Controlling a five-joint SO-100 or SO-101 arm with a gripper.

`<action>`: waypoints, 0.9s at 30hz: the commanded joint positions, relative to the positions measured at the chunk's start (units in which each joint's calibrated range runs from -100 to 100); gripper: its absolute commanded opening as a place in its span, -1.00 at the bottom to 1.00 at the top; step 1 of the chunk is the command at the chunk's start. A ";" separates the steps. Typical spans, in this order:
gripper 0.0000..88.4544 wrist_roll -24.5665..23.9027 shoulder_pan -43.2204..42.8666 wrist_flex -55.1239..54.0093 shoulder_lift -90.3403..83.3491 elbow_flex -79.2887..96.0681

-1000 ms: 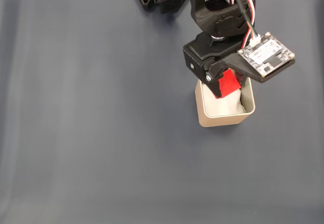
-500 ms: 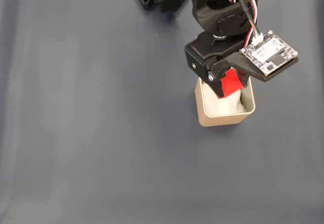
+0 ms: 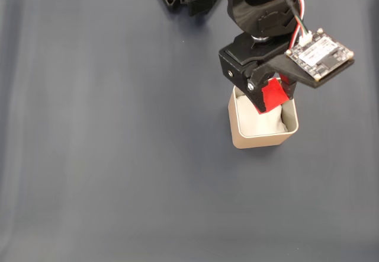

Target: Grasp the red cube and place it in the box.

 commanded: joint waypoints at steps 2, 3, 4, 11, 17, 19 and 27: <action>-1.00 -0.24 -0.31 0.94 -3.16 -2.72; -1.00 -0.24 -0.31 1.11 -3.25 -2.72; -1.00 -0.24 -0.24 1.19 -3.42 -2.72; -1.00 -0.24 -0.03 1.52 -3.68 -2.72; -1.00 -0.34 0.11 1.68 -3.68 -2.63; -0.98 -0.49 0.18 1.93 -3.68 -2.63; -0.42 -2.78 1.53 0.78 -3.51 -2.63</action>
